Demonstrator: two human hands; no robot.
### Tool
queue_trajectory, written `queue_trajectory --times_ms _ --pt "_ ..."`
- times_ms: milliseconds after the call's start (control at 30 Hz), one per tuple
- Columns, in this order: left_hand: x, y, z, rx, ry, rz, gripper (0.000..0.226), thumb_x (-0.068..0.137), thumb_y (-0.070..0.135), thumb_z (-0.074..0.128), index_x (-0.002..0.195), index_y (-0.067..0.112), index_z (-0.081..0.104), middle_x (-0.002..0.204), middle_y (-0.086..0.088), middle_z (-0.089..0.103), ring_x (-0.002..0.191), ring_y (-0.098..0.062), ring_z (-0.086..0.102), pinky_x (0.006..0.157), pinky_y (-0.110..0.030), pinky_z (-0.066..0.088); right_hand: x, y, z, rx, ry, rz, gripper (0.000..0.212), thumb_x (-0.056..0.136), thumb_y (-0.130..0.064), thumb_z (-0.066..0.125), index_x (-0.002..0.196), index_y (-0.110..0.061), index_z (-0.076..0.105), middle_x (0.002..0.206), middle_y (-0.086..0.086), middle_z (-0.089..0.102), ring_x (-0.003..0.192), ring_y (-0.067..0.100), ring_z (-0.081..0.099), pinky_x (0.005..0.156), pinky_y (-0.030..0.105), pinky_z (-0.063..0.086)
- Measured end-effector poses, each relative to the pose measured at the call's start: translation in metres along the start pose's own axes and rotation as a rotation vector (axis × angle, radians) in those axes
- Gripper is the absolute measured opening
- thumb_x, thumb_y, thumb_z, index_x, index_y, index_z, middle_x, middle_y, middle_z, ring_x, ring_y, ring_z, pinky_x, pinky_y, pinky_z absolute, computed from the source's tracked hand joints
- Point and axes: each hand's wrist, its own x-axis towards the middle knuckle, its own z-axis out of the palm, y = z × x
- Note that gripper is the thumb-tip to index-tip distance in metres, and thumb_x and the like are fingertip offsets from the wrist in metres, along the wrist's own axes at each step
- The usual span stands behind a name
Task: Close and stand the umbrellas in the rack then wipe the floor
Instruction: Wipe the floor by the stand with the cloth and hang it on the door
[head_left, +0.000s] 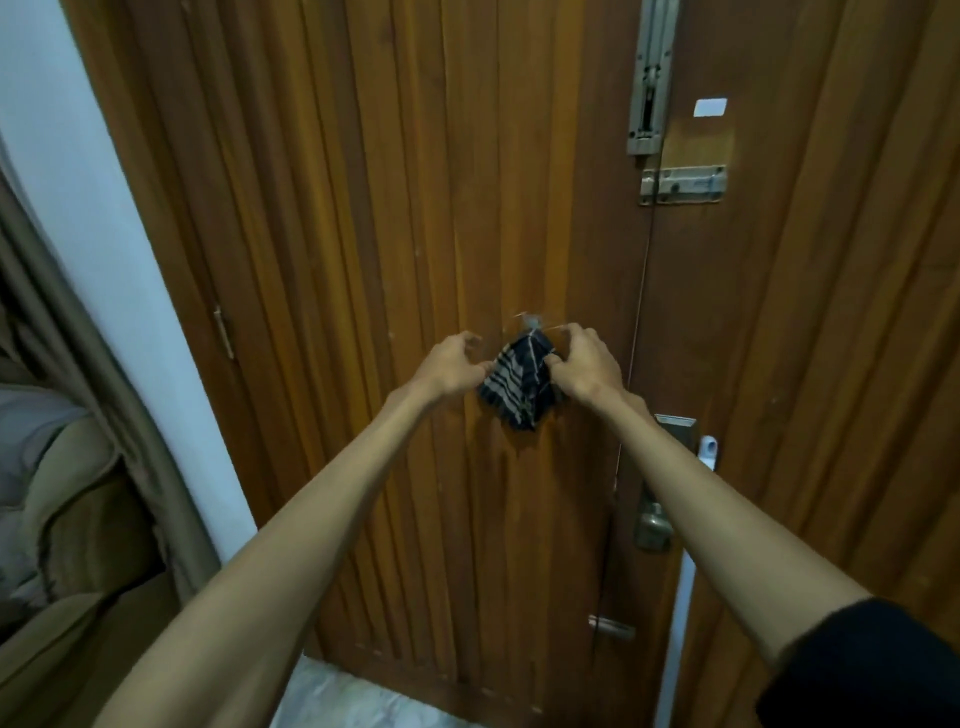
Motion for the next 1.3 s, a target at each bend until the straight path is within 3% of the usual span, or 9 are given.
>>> queue_trajectory --times_ms 200,400,533,600,667,900,1033,1167,1300 --pt "0.081 -0.006 0.034 0.127 -0.072 0.059 0.064 0.09 0.034 0.062 0.145 0.012 0.036 0.144 -0.007 0.046 0.126 -0.023 0.049 0.096 -0.031 0.045 0.054 0.017 0.033 -0.059 0.049 0.008 0.034 0.093 -0.022 0.054 0.127 -0.016 0.054 0.118 0.006 0.061 0.106 0.027 0.06 0.083 0.037 0.051" --pt "0.117 -0.012 0.045 0.371 -0.038 0.149 0.02 0.089 0.03 0.056 0.102 0.016 0.061 0.097 -0.004 0.066 0.082 -0.021 0.062 0.068 -0.035 0.054 0.068 0.017 0.043 -0.108 0.194 0.035 0.024 0.091 -0.021 0.059 0.112 -0.017 0.067 0.101 0.008 0.071 0.095 0.029 0.067 0.078 0.037 0.055" --pt "0.125 -0.016 0.042 0.435 -0.019 0.22 0.02 0.094 0.028 0.049 0.096 0.014 0.064 0.091 -0.006 0.067 0.085 -0.028 0.064 0.066 -0.034 0.051 0.066 0.013 0.045 -0.117 0.191 0.086 0.021 0.093 -0.023 0.057 0.108 -0.015 0.07 0.104 0.01 0.071 0.099 0.03 0.066 0.081 0.037 0.053" --pt "0.125 -0.021 0.035 0.388 -0.032 0.279 0.024 0.098 0.029 0.042 0.11 0.017 0.059 0.102 -0.006 0.066 0.094 -0.029 0.062 0.068 -0.033 0.047 0.063 0.008 0.042 -0.098 0.201 0.125 0.019 0.094 -0.024 0.056 0.106 -0.017 0.069 0.103 0.009 0.071 0.097 0.029 0.065 0.079 0.036 0.051" --pt "0.123 -0.024 0.024 0.285 -0.039 0.357 0.021 0.101 0.029 0.035 0.11 0.018 0.05 0.1 -0.004 0.062 0.094 -0.029 0.06 0.066 -0.033 0.04 0.06 0.0 0.036 -0.058 0.226 0.146 0.015 0.095 -0.025 0.053 0.103 -0.019 0.065 0.099 0.006 0.069 0.093 0.028 0.064 0.076 0.036 0.05" --pt "0.102 -0.027 -0.005 0.049 -0.043 0.657 0.02 0.104 0.031 0.03 0.097 0.019 0.043 0.071 -0.002 0.057 0.062 -0.021 0.053 0.05 -0.033 0.034 0.025 -0.032 0.018 -0.09 0.251 0.206 0.01 0.095 -0.013 0.039 0.105 -0.016 0.043 0.101 0.011 0.063 0.085 0.033 0.059 0.075 0.043 0.048" --pt "0.079 -0.022 0.012 -0.008 -0.157 0.774 0.021 0.103 0.03 0.036 0.092 0.016 0.047 0.068 -0.007 0.056 0.055 -0.02 0.05 0.048 -0.034 0.029 -0.026 -0.027 0.0 -0.112 0.209 0.289 0.017 0.092 -0.007 0.037 0.107 -0.014 0.042 0.098 0.012 0.062 0.088 0.036 0.058 0.073 0.04 0.043" --pt "0.041 -0.002 0.042 0.003 -0.353 0.858 0.022 0.101 0.033 0.041 0.09 0.017 0.053 0.068 -0.003 0.058 0.055 -0.019 0.051 0.049 -0.031 0.031 -0.096 -0.007 -0.026 -0.202 0.141 0.415 0.025 0.093 -0.007 0.042 0.117 -0.007 0.049 0.113 0.01 0.061 0.104 0.031 0.059 0.088 0.041 0.047" --pt "-0.014 0.033 0.081 -0.052 -0.505 0.962 0.03 0.099 0.04 0.041 0.084 0.019 0.055 0.071 0.002 0.058 0.064 -0.015 0.056 0.054 -0.032 0.037 -0.177 0.017 -0.058 -0.265 0.193 0.512 0.012 0.093 -0.011 0.042 0.101 -0.011 0.05 0.1 0.005 0.061 0.091 0.027 0.058 0.075 0.037 0.047"
